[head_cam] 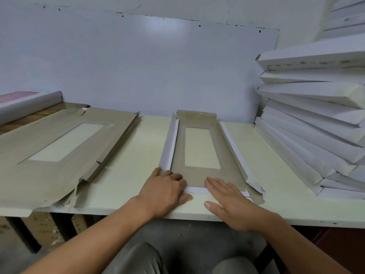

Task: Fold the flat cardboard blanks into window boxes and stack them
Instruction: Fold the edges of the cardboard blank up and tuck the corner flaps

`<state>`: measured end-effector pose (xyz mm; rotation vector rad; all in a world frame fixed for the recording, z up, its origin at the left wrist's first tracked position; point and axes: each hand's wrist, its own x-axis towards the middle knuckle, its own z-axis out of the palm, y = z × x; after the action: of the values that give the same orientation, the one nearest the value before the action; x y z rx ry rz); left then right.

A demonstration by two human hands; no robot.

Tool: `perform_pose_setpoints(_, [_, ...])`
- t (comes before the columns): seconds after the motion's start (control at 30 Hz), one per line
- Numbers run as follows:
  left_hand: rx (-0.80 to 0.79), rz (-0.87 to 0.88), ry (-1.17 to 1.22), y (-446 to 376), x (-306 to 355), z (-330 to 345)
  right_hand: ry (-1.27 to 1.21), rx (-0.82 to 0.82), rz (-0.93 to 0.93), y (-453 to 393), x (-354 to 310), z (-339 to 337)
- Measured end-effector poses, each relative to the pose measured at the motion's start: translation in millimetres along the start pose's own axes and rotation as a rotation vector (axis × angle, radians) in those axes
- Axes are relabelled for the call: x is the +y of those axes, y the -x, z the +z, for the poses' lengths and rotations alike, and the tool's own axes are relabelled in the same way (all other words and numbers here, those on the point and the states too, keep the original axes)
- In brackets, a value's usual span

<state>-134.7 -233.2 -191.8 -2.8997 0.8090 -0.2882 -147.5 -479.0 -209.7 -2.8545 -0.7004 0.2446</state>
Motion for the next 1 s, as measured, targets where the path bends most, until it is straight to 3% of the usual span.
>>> perform_pose_setpoints(0.23, [0.048, 0.176, -0.033, -3, -15, -9, 0.083, 0.274, 0.004, 7, 17, -9])
perform_pose_setpoints(0.4, [0.018, -0.046, 0.028, -20, -10, -29, -0.011, 0.384, 0.068, -13, 10, -22])
perform_pose_setpoints(0.57, [0.031, -0.093, -0.219, -39, 27, -26, 0.163, 0.212, 0.094, -41, -8, -17])
perform_pose_setpoints(0.7, [-0.146, -0.061, -0.247, -40, 34, -12, 0.095, -0.049, 0.138, -52, -14, -6])
perform_pose_setpoints(0.8, [-0.157, -0.009, -0.235, -31, 17, -15, 0.082, -0.073, 0.178, -44, -4, -11])
perform_pose_setpoints(1.0, [-0.091, -0.020, -0.323, -20, 11, -12, 0.343, -0.122, 0.254, -19, 27, -38])
